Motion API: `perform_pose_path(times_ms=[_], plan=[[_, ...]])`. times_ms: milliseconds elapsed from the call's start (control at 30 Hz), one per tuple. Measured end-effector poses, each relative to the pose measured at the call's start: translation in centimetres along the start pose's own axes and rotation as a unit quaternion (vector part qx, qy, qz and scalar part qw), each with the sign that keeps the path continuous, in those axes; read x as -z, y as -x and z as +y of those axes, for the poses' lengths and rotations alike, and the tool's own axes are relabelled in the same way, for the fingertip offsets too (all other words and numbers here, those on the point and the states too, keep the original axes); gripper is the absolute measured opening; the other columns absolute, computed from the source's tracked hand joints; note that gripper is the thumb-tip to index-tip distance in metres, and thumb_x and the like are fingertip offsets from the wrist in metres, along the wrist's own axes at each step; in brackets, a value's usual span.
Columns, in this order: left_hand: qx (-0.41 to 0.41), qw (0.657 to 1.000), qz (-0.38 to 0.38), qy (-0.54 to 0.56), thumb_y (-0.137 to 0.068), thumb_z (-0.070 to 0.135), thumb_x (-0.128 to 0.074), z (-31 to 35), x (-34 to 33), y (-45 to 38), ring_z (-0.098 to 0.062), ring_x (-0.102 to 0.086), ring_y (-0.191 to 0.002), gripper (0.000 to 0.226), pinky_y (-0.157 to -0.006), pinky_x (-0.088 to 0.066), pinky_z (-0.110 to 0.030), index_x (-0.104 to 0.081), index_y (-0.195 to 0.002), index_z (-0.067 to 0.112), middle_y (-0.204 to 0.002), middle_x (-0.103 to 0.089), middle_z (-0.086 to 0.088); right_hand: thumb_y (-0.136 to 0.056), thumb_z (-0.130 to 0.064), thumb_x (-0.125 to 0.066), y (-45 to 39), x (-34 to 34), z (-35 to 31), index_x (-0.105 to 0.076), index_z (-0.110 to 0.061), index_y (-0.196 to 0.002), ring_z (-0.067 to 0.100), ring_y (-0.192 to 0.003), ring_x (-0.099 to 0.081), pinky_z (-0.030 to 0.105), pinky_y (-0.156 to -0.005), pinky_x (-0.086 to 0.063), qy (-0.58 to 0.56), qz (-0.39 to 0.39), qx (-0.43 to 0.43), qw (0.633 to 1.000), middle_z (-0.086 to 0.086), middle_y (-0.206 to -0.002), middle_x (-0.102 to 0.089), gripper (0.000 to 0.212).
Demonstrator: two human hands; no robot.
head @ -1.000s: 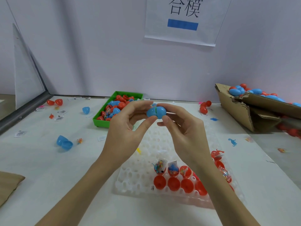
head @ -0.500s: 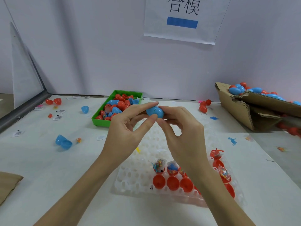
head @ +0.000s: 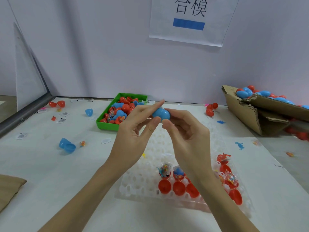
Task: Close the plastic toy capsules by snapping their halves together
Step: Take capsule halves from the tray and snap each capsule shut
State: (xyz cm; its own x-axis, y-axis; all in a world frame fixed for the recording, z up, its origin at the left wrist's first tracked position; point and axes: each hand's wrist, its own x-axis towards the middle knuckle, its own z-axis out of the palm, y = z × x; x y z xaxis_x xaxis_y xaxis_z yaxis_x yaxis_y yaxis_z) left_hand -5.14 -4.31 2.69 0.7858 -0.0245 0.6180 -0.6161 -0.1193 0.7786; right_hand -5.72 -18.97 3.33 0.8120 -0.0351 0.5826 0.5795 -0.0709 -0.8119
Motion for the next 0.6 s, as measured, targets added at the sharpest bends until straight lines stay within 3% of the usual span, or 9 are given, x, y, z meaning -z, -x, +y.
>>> perform_pose_path(times_ms=[200, 333, 467, 600], plan=[[-0.061, 0.991, -0.014, -0.117, -0.104, 0.018, -0.059, -0.2, 0.4, -0.1, -0.017, -0.06, -0.121, 0.045, -0.101, -0.048, -0.018, -0.055, -0.149, 0.018, -0.128, -0.061, 0.005, -0.093, -0.005, -0.071, 0.0, 0.0, -0.2, -0.072, -0.01, -0.114, 0.014, -0.099, -0.075, 0.018, -0.084, -0.057, -0.064, 0.0, -0.047, 0.997, -0.005, -0.103, -0.077, 0.021], [-0.068, 0.984, -0.025, -0.164, -0.106, 0.013, -0.055, -0.4, 0.3, 0.0, -0.015, -0.056, -0.125, 0.043, -0.107, -0.046, -0.023, -0.054, -0.149, 0.015, -0.133, -0.058, 0.005, -0.095, -0.011, -0.069, 0.0, -0.1, -0.7, -0.072, -0.009, -0.113, 0.02, -0.099, -0.076, 0.019, -0.082, -0.058, -0.151, -0.009, -0.124, 0.981, 0.001, -0.105, -0.078, 0.019], [-0.055, 0.991, -0.043, -0.112, -0.11, 0.018, -0.045, -0.6, 0.0, 0.4, -0.023, -0.052, -0.135, 0.032, -0.109, -0.042, -0.023, -0.056, -0.14, 0.018, -0.136, -0.059, 0.009, -0.097, -0.014, -0.065, 0.3, -0.6, -1.2, -0.065, 0.002, -0.119, 0.033, -0.111, -0.072, 0.03, -0.088, -0.06, -0.337, -0.061, -0.251, 0.906, 0.019, -0.115, -0.074, 0.028], [-0.054, 0.992, -0.033, -0.112, -0.109, 0.018, -0.046, -0.8, 0.0, 0.4, -0.026, -0.057, -0.126, 0.027, -0.102, -0.049, -0.027, -0.056, -0.134, 0.015, -0.128, -0.061, 0.007, -0.099, -0.012, -0.062, 0.1, -0.3, -1.5, -0.057, 0.006, -0.134, 0.034, -0.123, -0.065, 0.038, -0.097, -0.058, -0.406, -0.114, -0.309, 0.853, 0.022, -0.129, -0.068, 0.039]])
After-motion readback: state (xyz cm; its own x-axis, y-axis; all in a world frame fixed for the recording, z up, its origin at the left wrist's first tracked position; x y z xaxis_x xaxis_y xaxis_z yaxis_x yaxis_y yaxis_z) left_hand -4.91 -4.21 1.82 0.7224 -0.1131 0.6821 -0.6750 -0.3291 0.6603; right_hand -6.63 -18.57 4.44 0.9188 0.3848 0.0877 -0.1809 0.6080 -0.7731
